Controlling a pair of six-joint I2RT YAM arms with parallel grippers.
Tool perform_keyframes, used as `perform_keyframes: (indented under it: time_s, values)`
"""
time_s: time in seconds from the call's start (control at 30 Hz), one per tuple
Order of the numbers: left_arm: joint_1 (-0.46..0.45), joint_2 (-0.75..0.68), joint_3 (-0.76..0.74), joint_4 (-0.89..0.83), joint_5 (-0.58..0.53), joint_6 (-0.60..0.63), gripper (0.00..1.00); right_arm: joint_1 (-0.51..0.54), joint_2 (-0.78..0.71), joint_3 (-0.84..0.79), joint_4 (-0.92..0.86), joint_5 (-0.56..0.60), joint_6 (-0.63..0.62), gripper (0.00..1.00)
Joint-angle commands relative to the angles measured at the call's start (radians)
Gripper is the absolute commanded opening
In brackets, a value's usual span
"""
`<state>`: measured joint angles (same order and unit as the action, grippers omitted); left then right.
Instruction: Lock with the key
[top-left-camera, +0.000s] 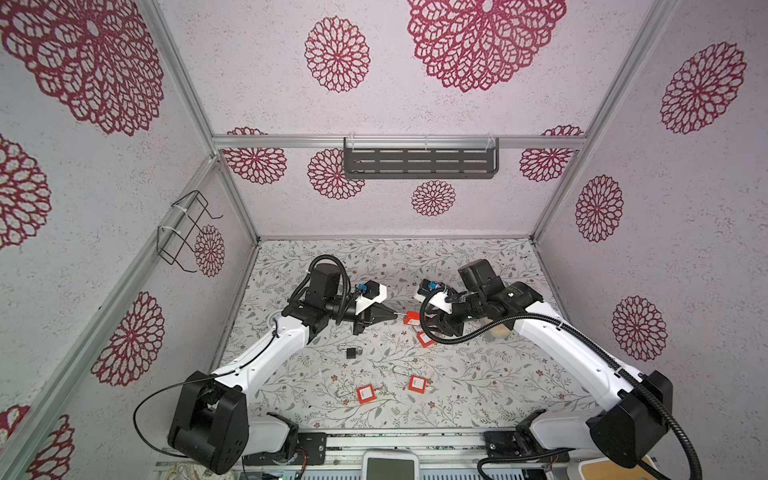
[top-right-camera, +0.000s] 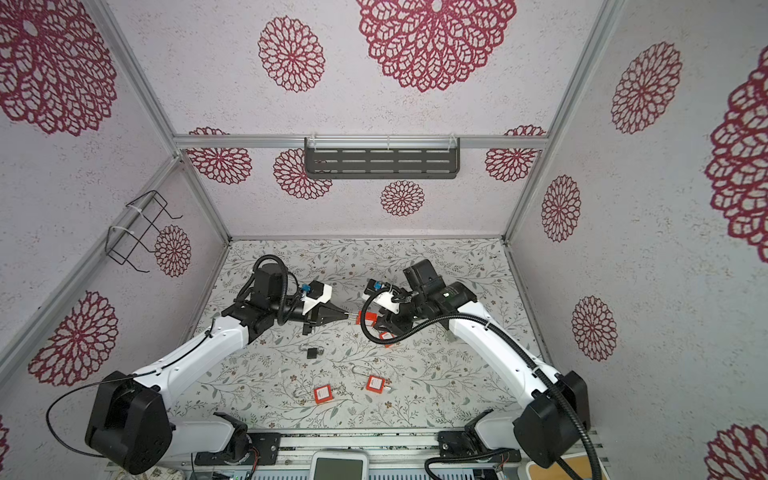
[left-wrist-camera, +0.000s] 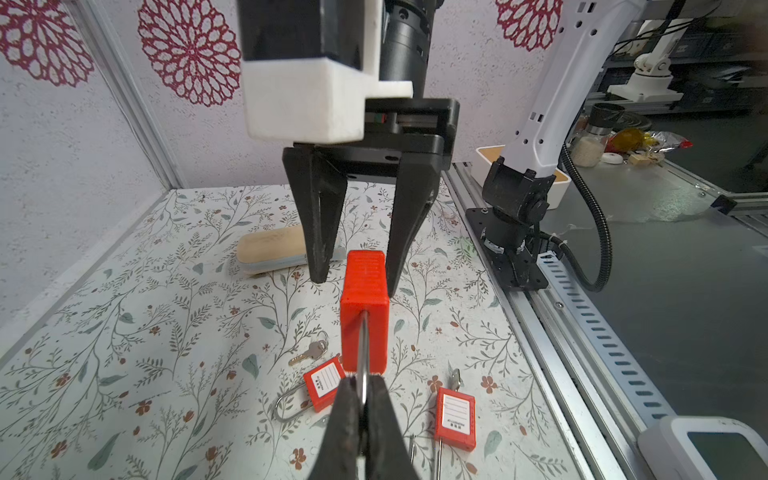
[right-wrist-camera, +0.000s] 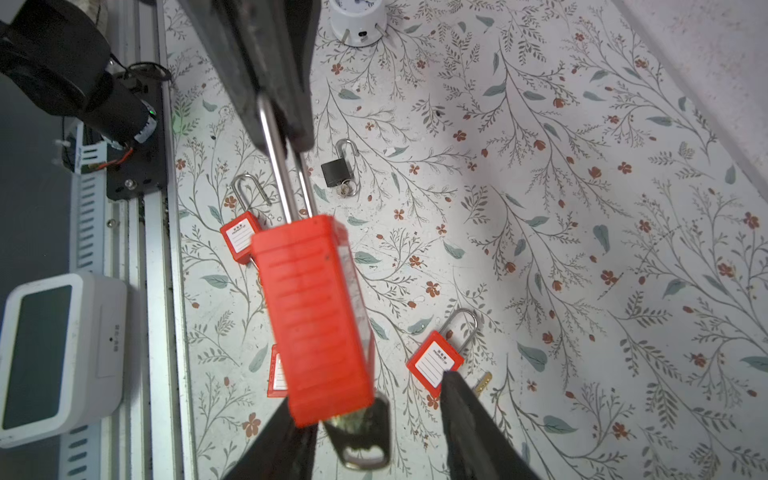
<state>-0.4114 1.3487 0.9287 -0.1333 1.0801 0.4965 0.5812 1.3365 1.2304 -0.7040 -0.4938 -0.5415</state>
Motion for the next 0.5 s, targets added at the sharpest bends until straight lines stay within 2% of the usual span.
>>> perform_keyframes:
  time_s: [0.0, 0.1, 0.23, 0.47]
  values:
    - [-0.008, -0.02, 0.013, 0.014, 0.021, -0.001, 0.0, -0.006, -0.038, 0.029, -0.038, 0.01, -0.013, 0.61]
    - [-0.008, -0.023, 0.013, 0.015, 0.023, -0.003, 0.0, -0.006, -0.031, 0.055, -0.112, 0.048, -0.031, 0.66]
    - [-0.013, -0.032, 0.012, 0.012, 0.023, 0.002, 0.0, -0.011, -0.004, 0.109, -0.201, 0.066, -0.036, 0.67]
    - [-0.023, -0.034, 0.013, 0.007, 0.016, 0.01, 0.0, -0.011, 0.047, 0.155, -0.248, 0.013, -0.035, 0.56]
